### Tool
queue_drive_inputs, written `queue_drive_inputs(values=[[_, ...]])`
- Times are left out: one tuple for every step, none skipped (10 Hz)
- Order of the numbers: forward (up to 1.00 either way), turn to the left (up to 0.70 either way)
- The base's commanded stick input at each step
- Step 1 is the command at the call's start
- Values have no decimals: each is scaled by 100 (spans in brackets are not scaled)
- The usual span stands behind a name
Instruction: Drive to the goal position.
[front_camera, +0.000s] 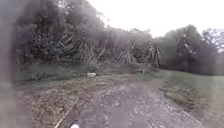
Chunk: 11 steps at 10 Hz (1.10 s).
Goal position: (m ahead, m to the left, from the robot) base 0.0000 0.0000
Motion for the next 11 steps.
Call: queue_drive_inputs(values=[[50, 0], [50, 0], [50, -50], [50, -50], [50, -50], [50, -50], [50, -50], [50, -50], [50, -50], [50, -50], [38, -38]])
